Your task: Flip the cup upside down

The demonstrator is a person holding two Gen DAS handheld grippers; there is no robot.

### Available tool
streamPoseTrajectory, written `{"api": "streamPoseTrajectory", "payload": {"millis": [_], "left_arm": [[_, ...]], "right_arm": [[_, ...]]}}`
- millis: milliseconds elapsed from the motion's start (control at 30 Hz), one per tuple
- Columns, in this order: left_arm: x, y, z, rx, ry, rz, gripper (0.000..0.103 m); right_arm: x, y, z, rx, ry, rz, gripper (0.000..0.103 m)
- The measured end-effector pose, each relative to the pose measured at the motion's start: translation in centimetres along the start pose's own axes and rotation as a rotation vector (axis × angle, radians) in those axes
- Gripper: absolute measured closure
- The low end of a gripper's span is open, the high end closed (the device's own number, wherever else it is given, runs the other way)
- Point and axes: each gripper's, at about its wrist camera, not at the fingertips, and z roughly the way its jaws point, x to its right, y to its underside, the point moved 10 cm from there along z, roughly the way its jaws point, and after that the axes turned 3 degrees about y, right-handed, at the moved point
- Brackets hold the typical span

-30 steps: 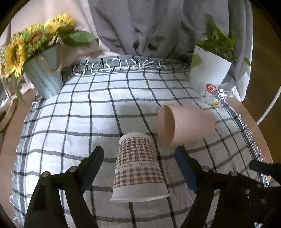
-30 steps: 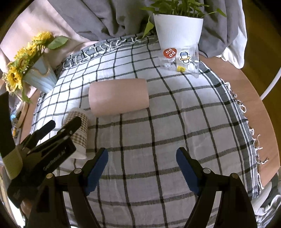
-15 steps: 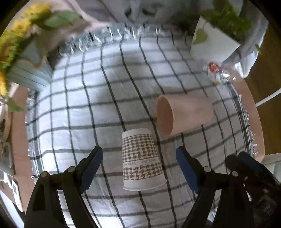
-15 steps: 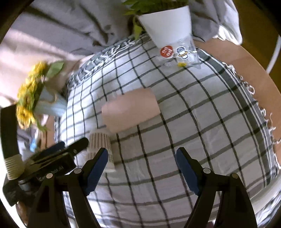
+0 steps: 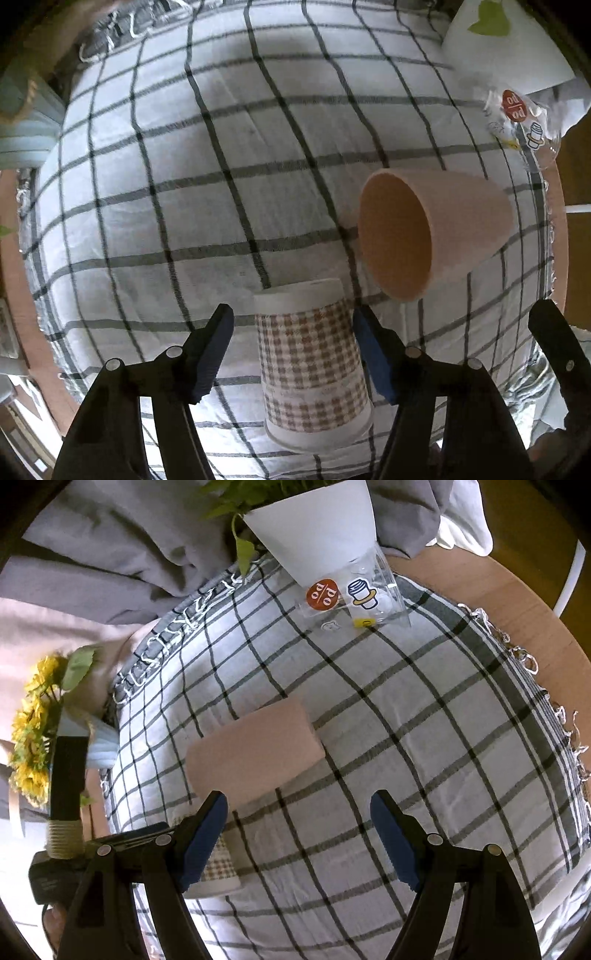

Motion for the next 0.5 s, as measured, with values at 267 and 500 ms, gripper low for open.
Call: {"api": "streamPoseTrajectory", "payload": {"millis": [267,500], "left_arm": [[0.1,-0.2,0.7,-0.009,0.017,-0.025,0.044],[-0.5,0.8,-2.7,0.133,0.046,-0.032,0.044]], "right_arm": [[-0.1,-0.6,0.7,-0.008,-0.001,0.010,0.023],[-0.4,-0.6,0.1,0.005,-0.013,-0.024,0.023]]}}
